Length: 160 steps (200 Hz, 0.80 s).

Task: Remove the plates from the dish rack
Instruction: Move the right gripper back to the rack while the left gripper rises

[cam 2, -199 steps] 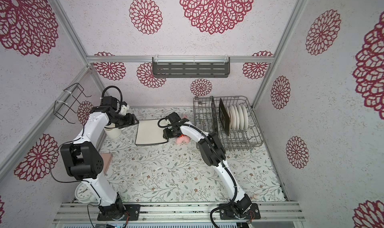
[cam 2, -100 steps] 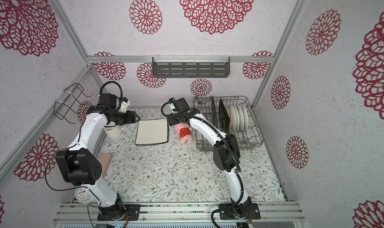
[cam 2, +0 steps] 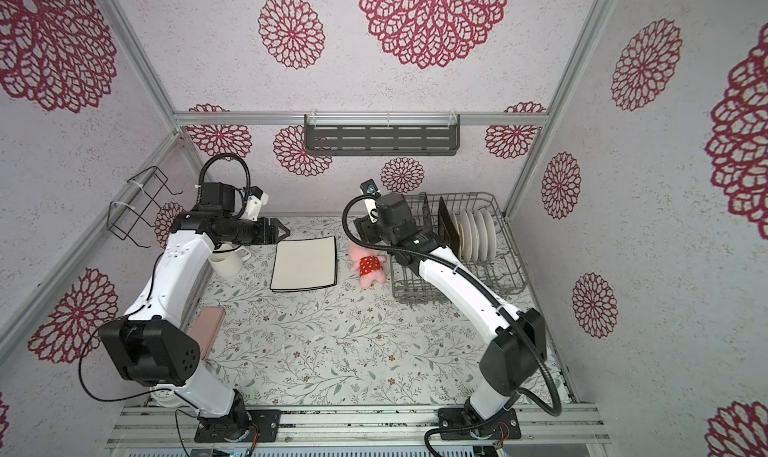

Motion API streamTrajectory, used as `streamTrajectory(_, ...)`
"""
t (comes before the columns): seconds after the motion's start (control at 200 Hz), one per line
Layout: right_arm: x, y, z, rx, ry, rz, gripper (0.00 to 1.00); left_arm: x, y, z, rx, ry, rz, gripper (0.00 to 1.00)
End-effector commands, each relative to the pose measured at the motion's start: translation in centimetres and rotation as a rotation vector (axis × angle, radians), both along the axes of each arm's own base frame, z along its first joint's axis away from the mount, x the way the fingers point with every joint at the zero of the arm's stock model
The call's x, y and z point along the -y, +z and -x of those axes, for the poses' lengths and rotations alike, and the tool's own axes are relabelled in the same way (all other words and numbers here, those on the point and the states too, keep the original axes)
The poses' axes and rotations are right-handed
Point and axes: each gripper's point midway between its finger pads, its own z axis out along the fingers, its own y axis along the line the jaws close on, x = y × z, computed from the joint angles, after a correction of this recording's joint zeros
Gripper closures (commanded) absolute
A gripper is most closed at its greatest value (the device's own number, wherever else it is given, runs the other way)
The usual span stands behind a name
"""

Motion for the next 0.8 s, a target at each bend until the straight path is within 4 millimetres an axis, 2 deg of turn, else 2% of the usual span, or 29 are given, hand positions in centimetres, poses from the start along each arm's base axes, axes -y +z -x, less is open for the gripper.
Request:
streamTrajectory(0.0,4.3,3.9,0.3,0.186,-0.129,-0.022,0.18,0.7,1.9,0.5,0.075,-0.044,-0.002,0.25)
streamTrajectory(0.17,11.2,2.5,1.9,0.238,-0.303,-0.025,0.16,1.3,2.3,0.8,0.091,-0.06,-0.008,0.24)
streamTrajectory(0.285,14.3,1.1,2.8,0.211,-0.358,-0.043,0.15,1.6,2.6,1.0,0.1,-0.069,-0.01,0.24)
streamTrajectory(0.46,15.9,-1.9,2.8,0.137,-0.361,-0.084,0.15,1.9,2.7,1.1,0.102,-0.075,-0.013,0.23)
streamTrajectory(0.61,16.6,-4.4,1.8,0.068,-0.328,-0.152,0.16,2.0,2.7,1.3,0.105,-0.079,-0.021,0.22)
streamTrajectory(0.795,17.7,-6.3,0.4,0.02,-0.317,-0.222,0.16,1.8,2.6,1.4,0.107,-0.077,-0.032,0.21)
